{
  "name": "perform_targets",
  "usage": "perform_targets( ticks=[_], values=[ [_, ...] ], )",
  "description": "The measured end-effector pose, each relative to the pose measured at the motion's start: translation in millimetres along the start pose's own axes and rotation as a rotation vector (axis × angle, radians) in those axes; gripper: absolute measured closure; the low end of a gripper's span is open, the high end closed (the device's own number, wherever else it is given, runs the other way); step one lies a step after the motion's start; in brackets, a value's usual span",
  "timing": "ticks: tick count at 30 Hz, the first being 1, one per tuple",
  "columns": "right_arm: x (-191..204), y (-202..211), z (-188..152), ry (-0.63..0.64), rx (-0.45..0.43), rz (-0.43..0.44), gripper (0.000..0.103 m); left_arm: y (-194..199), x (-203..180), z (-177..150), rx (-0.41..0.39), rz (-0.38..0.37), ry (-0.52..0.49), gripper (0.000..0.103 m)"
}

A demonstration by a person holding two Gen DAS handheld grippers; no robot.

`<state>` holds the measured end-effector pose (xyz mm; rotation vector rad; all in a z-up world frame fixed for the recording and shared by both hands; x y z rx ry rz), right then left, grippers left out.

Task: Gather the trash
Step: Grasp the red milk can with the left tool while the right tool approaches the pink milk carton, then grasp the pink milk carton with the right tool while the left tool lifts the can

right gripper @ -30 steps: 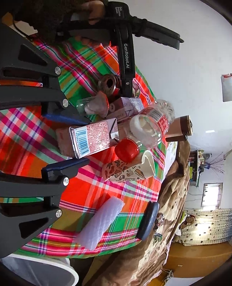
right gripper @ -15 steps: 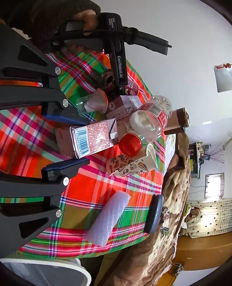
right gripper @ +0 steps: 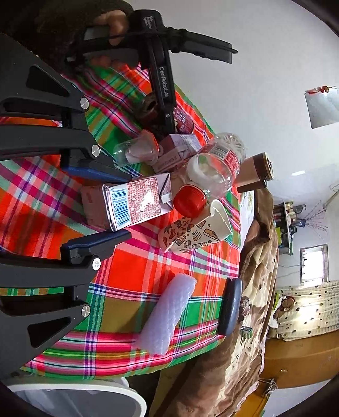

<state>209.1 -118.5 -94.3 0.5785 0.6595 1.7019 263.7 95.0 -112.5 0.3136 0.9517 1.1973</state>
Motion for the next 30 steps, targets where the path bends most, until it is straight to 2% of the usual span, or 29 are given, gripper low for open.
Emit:
perform_targets(
  ticks=[13, 18, 20, 24, 27, 30],
  values=[
    [-3, 11, -7, -0.026, -0.014, 0.016, 0.068, 34, -16, -23, -0.036, -0.024, -0.044, 0.049],
    [-9, 16, -11, -0.054, -0.018, 0.01, 0.068, 37, -18, -37, -0.022, -0.024, -0.044, 0.05],
    [-10, 18, -12, -0.058, -0.019, 0.006, 0.068, 35, -18, -41, -0.011, -0.002, -0.062, 0.05],
    [-12, 18, -13, -0.068, -0.02, 0.003, 0.068, 32, -14, -39, -0.017, 0.002, -0.052, 0.049],
    [-11, 19, -13, -0.072, -0.023, 0.002, 0.068, 27, -8, -35, -0.014, 0.045, -0.06, 0.049],
    [-12, 20, -13, -0.073, -0.027, 0.003, 0.068, 25, -8, -38, 0.0, 0.028, -0.06, 0.051]
  ],
)
Point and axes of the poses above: each gripper's, at about its wrist camera, not at the fingertips, and y roughly against the way its jaws point, x to its left, z to its top, the point moved 9 cm from there along -y, roughly the way its jaws point, and after that the axes turned 12 degrees about -z, right-handed, at the moved point
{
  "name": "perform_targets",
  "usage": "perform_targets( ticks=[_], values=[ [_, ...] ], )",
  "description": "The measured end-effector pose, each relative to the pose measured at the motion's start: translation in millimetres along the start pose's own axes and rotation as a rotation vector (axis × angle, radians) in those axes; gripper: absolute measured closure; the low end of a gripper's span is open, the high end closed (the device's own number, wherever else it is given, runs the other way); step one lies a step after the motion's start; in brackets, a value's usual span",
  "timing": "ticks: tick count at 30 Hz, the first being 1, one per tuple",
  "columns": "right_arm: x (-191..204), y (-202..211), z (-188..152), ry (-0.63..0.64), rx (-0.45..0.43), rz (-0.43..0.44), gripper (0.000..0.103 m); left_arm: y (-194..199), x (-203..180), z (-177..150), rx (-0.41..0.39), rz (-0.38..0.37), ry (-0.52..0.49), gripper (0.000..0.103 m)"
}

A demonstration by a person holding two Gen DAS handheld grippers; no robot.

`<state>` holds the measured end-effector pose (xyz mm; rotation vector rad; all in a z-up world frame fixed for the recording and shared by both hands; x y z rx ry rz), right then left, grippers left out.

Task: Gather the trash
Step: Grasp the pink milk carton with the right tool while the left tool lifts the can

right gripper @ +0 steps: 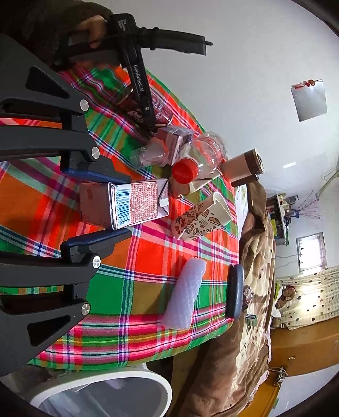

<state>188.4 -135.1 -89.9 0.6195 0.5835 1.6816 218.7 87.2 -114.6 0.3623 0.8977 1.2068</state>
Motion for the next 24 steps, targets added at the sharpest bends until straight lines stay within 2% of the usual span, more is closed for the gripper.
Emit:
perform_targets(
  ticks=[9, 15, 24],
  values=[
    [-8, 7, 1, -0.023, -0.024, -0.005, 0.068, 21, -14, -2, -0.039, -0.03, -0.008, 0.051],
    [-19, 16, 1, -0.055, -0.046, -0.008, 0.068, 38, -41, -3, -0.066, -0.073, -0.048, 0.051],
    [-38, 26, 3, -0.091, -0.075, -0.031, 0.068, 37, -94, -8, -0.052, -0.143, -0.127, 0.051]
  ],
)
Point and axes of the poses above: each gripper's, at about its wrist camera, not at the fingertips, and y roughly against the way its jaws point, x to its left, z to its top, the point moved 9 cm from there along -y, roughly the way its jaws point, and after that the axes turned 12 degrees about -z, right-handed, at the moved point
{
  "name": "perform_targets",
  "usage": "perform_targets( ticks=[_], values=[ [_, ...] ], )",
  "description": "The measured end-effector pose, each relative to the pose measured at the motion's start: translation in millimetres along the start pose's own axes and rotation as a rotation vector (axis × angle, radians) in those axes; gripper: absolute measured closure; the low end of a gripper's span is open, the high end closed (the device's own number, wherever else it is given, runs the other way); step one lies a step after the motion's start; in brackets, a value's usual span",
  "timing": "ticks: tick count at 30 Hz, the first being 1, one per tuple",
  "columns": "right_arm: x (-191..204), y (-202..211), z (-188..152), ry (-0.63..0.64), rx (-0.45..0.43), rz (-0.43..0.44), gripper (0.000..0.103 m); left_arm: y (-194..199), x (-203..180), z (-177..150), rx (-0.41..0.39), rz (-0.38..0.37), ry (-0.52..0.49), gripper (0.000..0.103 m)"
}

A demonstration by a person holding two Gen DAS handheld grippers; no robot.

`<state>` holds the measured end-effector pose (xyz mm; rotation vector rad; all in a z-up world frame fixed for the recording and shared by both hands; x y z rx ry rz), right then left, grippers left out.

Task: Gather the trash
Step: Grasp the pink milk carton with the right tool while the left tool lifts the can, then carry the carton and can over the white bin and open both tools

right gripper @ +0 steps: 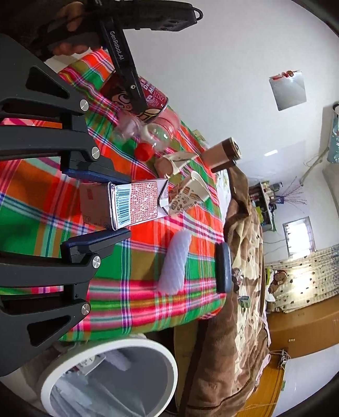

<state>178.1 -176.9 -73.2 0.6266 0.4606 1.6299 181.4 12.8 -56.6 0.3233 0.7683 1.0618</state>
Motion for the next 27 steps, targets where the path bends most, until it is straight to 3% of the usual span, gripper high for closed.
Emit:
perform_targets(
  ticks=[27],
  values=[
    [-107, 43, 17, -0.133, -0.095, -0.223, 0.068, -65, -165, -5, 0.087, -0.185, -0.266, 0.051]
  ],
)
Point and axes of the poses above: each gripper's, at about its wrist camera, not at the fingertips, and y roughly against the way its jaws point, x to its left, z to its top, the point moved 9 cm from there along -y, roughly the way its jaws point, and after that the axes turned 12 degrees about -z, right-handed, at the moved point
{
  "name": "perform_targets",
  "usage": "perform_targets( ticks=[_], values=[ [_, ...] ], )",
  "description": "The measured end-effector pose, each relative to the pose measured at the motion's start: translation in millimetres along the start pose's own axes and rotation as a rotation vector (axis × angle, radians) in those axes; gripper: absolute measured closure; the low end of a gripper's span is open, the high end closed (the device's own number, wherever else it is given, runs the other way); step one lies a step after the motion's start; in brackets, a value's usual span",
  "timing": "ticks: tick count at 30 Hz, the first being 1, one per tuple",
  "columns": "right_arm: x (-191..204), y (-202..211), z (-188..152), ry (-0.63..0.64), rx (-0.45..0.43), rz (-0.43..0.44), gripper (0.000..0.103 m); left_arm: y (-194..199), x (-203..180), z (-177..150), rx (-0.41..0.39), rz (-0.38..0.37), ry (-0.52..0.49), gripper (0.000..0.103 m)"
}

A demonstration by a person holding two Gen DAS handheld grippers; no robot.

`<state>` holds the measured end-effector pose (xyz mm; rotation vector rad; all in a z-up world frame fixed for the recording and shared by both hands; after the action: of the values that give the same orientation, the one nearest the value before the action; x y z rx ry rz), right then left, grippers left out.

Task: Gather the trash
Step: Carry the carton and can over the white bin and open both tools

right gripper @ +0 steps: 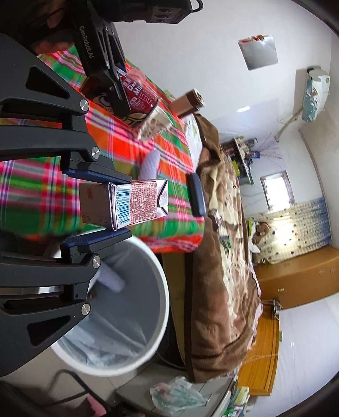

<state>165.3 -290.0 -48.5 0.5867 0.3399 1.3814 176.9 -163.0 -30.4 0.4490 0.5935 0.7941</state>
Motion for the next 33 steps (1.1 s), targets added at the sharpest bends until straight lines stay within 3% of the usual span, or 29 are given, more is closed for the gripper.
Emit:
perform_targets(
  ticks=[12, 18, 30, 33],
  values=[
    [-54, -6, 2, -0.058, 0.006, -0.124, 0.068, -49, -68, 9, 0.061, -0.091, -0.1, 0.051],
    [-80, -12, -1, -0.112, 0.042, -0.155, 0.068, -78, -92, 7, 0.108, -0.144, -0.099, 0.051],
    [-110, -30, -14, -0.094, 0.111, -0.257, 0.068, -128, -111, 2, 0.182, -0.177, -0.089, 0.051],
    [-117, -32, -19, -0.096, 0.138, -0.275, 0.068, -130, -116, 1, 0.169, -0.171, -0.114, 0.05]
  ],
)
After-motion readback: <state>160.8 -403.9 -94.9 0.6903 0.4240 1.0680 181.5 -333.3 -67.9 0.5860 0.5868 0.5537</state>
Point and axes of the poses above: each gripper's, at about its wrist camera, not at the fingertips, and y roughly against the way its jaws point, x to its left, z to its top, the point moved 9 cm from there along -y, roughly the way its jaws point, and after that the axes turned 12 degrees about -z, right-handed, at the moved point
